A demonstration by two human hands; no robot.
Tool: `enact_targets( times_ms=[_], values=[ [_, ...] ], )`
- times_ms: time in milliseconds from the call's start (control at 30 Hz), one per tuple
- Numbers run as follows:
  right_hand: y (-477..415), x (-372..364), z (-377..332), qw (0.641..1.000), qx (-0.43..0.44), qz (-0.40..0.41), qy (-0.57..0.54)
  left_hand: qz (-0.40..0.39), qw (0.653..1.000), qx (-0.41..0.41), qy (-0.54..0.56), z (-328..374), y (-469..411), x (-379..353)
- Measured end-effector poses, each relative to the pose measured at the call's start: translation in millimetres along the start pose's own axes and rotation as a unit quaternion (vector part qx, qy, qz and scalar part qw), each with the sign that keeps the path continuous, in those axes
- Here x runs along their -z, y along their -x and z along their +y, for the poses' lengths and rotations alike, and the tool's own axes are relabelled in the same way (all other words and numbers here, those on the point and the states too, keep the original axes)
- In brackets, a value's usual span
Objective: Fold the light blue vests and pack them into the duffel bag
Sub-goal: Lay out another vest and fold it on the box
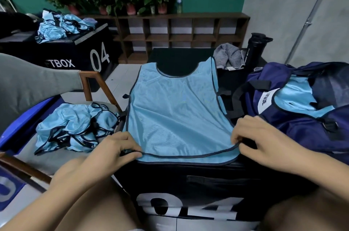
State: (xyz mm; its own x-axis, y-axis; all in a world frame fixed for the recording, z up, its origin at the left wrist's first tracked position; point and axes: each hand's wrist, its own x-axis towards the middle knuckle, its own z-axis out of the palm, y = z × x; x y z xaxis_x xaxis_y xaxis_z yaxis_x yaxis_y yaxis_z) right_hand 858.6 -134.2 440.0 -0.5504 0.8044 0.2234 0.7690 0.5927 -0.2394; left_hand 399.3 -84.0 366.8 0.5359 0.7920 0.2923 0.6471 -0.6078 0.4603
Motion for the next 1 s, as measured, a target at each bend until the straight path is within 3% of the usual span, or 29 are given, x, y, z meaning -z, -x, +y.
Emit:
enact_targets(
  times_ms=[100, 300, 533, 700, 867, 1000],
  values=[
    [10.4, -21.8, 4.7, 0.998, 0.017, -0.052, 0.044, -0.006, 0.999, 0.021, 0.037, -3.3, 7.8, -0.2],
    [17.6, -39.5, 13.1, 0.995, 0.000, -0.090, 0.031, -0.013, 0.999, 0.027, 0.042, -8.4, 15.6, 6.3],
    [11.1, -34.9, 13.8, 0.992, 0.022, -0.087, 0.090, -0.034, 0.999, -0.040, 0.000, -10.7, 10.3, 11.8],
    [8.8, -38.3, 10.8, 0.986, 0.037, -0.066, 0.151, -0.045, 0.998, -0.040, -0.020, -15.7, 10.7, 24.3],
    [7.7, -38.7, -3.7, 0.988, 0.043, -0.086, 0.120, -0.075, 0.996, -0.022, -0.035, -18.0, 19.5, 38.8],
    [-2.1, -26.5, -4.6, 0.987, -0.006, -0.140, 0.076, -0.105, 0.994, 0.012, -0.034, -13.4, 16.8, 42.1]
  ],
)
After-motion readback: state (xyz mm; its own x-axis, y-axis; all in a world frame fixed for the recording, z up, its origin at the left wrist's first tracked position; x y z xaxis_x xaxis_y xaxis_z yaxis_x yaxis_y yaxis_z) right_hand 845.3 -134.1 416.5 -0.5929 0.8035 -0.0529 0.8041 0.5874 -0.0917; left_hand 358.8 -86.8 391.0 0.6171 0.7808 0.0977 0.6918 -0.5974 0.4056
